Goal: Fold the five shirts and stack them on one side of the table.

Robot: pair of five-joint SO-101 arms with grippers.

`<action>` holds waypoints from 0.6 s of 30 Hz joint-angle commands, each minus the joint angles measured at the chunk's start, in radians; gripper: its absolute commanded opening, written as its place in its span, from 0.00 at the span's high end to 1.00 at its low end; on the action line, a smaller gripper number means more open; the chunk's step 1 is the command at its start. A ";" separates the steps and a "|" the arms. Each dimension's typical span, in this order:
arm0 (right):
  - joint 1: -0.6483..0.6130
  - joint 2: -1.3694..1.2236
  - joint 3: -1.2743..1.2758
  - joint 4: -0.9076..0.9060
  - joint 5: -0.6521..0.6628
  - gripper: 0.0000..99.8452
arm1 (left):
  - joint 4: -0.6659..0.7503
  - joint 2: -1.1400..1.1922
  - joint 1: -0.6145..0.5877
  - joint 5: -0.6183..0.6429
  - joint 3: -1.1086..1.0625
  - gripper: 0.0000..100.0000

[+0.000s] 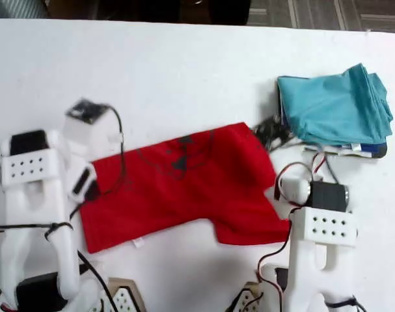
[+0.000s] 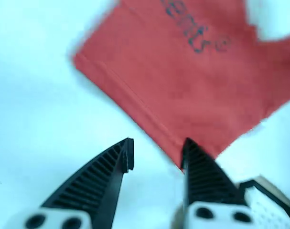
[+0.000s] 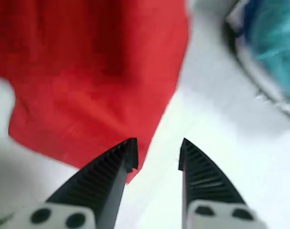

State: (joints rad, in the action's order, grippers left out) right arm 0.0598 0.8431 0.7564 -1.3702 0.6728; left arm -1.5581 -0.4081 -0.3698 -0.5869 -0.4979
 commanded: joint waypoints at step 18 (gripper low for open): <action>-0.237 -0.659 -0.152 0.661 -0.164 0.98 | 0.313 0.600 0.135 0.201 0.074 0.97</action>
State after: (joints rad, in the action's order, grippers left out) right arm -0.1718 0.2831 0.6690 -0.7963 0.5148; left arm -1.2559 0.1227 -0.2010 -0.3890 -0.5102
